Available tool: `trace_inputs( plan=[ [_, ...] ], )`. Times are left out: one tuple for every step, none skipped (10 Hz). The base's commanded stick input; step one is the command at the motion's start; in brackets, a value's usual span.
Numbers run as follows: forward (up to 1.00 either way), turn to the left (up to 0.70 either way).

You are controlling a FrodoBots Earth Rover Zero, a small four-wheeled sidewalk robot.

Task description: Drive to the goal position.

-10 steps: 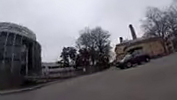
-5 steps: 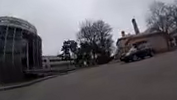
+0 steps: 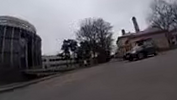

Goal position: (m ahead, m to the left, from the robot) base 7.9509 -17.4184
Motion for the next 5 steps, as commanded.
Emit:
trace_inputs(
  plan=[
    [1.0, 0.01],
    [1.0, 0.01],
    [1.0, 0.01],
    [1.0, 0.01],
    [1.0, 0.01]
  ],
)
